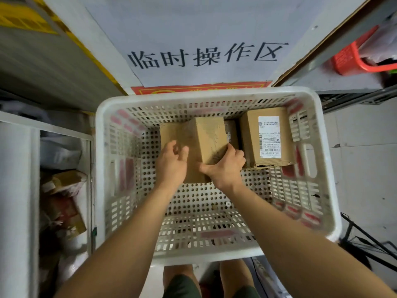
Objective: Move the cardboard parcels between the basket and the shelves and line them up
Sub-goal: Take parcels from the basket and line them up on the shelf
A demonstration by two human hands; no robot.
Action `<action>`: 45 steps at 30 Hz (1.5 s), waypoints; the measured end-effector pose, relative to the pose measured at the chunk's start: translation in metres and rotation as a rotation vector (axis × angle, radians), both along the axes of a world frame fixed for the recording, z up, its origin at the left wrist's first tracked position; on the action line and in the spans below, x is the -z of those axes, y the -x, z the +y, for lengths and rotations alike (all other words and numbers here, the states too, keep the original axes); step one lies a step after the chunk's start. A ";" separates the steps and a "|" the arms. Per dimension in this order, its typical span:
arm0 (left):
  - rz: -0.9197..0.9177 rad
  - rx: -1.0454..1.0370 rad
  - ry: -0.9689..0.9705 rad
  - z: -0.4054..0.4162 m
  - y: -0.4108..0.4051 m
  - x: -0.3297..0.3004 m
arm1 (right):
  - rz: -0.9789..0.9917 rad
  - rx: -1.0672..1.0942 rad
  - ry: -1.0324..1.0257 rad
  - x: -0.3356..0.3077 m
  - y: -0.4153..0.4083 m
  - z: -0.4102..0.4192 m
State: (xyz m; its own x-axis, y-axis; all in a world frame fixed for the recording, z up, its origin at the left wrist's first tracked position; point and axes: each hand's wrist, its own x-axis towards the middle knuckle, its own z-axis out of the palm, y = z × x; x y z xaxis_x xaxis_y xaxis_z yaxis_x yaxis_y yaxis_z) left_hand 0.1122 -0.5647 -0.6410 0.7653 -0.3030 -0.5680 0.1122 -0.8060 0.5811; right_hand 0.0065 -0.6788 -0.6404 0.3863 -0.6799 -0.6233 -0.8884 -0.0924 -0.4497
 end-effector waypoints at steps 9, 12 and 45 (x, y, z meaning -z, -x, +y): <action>0.123 -0.014 -0.037 -0.017 -0.011 -0.019 | -0.273 -0.119 0.076 -0.002 -0.005 0.052; 0.158 -0.114 -0.052 -0.016 -0.020 -0.009 | -0.420 -0.099 -0.144 -0.007 0.003 0.056; 0.336 -0.041 0.564 0.117 -0.067 -0.268 | -0.439 -0.377 -0.748 -0.260 -0.013 -0.020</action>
State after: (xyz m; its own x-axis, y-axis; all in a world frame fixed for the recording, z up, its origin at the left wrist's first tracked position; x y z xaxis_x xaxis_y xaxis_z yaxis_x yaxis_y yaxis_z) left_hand 0.1796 -0.4473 -0.3727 0.5913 -0.5985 -0.5406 0.3853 -0.3792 0.8413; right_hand 0.0191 -0.6989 -0.3806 0.8026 0.0557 -0.5939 -0.5962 0.1087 -0.7955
